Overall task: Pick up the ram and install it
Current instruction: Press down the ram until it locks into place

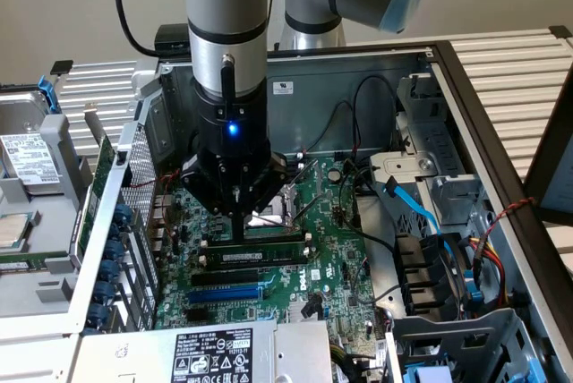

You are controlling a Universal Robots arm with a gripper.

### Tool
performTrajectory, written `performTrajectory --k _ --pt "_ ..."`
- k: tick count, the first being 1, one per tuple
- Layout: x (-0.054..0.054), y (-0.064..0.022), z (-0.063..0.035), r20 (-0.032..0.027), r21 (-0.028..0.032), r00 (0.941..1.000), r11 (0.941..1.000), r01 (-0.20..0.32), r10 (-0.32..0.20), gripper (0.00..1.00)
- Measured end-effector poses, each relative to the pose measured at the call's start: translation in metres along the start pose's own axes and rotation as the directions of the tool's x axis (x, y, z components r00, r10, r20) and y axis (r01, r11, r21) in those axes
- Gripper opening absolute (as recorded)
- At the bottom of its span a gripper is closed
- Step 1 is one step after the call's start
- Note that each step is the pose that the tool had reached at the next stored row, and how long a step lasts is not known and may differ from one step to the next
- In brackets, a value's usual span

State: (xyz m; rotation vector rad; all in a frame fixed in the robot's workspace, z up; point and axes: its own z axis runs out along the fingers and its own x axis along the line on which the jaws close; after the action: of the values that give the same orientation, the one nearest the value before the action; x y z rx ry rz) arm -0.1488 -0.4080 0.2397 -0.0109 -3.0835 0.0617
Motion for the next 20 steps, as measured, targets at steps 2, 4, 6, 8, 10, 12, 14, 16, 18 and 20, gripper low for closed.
performTrajectory --k 2,4,6,8,10,12,14,16,18,20 --pt "0.0009 -0.0005 0.0003 0.0001 -0.0001 1.0 1.0 0.0 0.0 0.11" --pt "0.0009 -0.0005 0.0002 0.0 0.0 1.0 1.0 0.0 0.0 0.11" --pt "0.0009 -0.0005 0.0002 0.0 0.0 1.0 1.0 0.0 0.0 0.11" --pt "0.0009 -0.0006 0.0002 0.0 0.0001 1.0 1.0 0.0 0.0 0.11" --pt "0.0014 -0.0006 0.0003 0.0 0.0 1.0 1.0 0.0 0.0 0.11" --pt "0.002 -0.0006 0.0006 0.0001 0.0 1.0 1.0 0.0 0.0 0.11" --pt "0.0022 -0.0006 0.0011 0.0003 0.0001 1.0 1.0 0.0 0.0 0.11" --pt "0.0023 -0.0006 0.0011 0.0003 0.0002 1.0 1.0 0.0 0.0 0.11" --pt "0.0023 -0.0005 0.0011 0.0004 0.0001 1.0 1.0 0.0 0.0 0.11" --pt "0.0023 -0.0005 0.0012 0.0014 0.0008 1.0 1.0 0.0 0.0 0.11"
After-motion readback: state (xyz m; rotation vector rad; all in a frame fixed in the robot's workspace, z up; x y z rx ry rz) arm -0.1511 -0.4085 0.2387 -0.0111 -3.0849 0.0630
